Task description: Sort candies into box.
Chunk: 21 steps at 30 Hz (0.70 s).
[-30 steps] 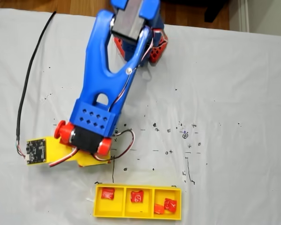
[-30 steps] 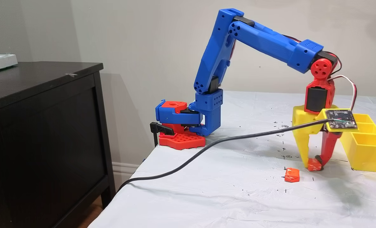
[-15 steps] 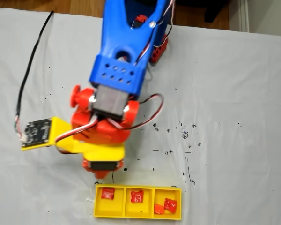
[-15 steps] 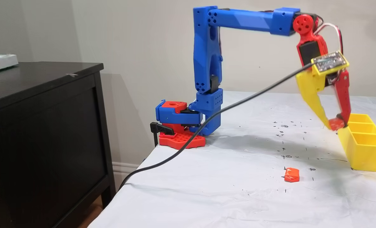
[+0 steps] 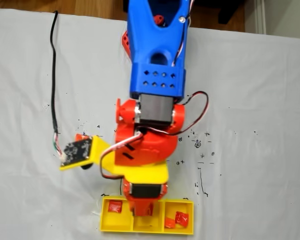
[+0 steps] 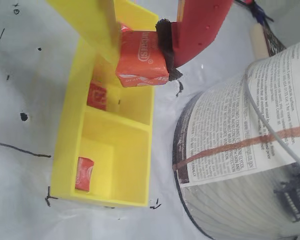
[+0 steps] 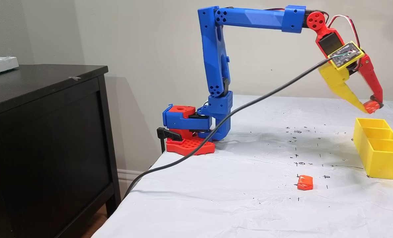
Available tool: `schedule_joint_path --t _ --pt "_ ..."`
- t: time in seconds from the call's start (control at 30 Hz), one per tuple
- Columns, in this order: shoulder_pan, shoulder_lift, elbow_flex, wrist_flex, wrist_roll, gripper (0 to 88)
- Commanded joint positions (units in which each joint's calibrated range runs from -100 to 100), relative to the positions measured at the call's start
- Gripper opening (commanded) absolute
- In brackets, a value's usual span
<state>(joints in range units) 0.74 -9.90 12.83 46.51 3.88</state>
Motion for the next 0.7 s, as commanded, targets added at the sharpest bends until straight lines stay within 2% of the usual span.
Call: schedule_joint_path --t 0.0,0.17,0.67 --pt "-2.6 1.3 -2.8 -2.0 0.3 0.2" --pt "-3.9 4.5 -4.0 -3.3 0.9 0.2" --pt "-4.2 15.4 -18.3 2.7 0.8 0.1"
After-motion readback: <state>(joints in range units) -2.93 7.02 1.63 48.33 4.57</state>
